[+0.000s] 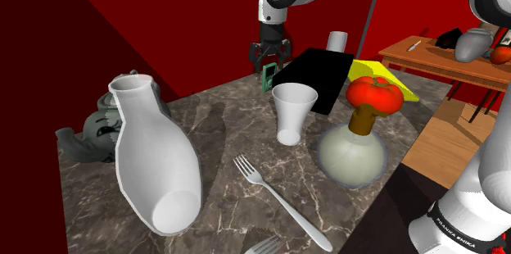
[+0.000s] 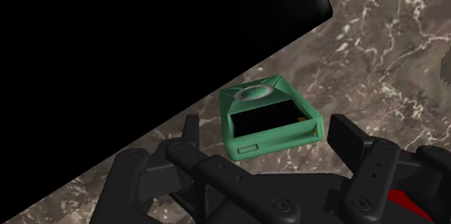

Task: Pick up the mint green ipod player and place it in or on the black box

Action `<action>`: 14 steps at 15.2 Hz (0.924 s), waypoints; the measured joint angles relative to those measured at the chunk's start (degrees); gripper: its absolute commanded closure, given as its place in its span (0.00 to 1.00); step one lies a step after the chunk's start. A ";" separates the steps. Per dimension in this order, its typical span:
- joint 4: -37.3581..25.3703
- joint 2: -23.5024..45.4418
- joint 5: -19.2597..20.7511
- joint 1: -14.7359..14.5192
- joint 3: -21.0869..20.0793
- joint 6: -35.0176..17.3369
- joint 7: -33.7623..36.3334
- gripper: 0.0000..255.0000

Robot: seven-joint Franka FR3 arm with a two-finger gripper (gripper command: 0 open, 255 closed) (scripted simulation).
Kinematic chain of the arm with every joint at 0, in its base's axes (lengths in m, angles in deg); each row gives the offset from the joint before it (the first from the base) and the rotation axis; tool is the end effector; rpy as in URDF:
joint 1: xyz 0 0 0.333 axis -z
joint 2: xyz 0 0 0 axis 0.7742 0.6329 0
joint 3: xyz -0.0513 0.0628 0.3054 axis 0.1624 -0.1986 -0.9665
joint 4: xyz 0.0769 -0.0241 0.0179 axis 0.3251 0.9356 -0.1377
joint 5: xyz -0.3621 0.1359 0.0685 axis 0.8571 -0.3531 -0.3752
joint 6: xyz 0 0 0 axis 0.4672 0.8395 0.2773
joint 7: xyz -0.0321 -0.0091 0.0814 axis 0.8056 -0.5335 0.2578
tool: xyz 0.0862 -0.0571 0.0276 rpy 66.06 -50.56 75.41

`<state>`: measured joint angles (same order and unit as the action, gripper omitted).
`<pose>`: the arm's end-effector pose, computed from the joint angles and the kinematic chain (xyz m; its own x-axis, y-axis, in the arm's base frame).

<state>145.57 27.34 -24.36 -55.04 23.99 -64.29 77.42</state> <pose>0.6157 0.1290 0.5123 0.9820 -0.1888 -0.0012 -0.1888 -0.9820 -0.0046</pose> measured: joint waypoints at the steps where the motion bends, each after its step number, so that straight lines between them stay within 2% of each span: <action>1: 0.57 -0.07 -0.01 -0.02 -0.02 -0.50 0.05 0.00; 7: 0.90 0.05 0.01 -0.03 -0.02 -0.97 0.06 0.00; 8: 0.90 0.05 0.01 -0.03 -0.02 -0.97 0.06 1.00; 14: 0.91 0.04 0.01 -0.03 -0.02 -0.97 0.06 1.00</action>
<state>146.48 27.37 -24.35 -55.07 23.97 -65.26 77.49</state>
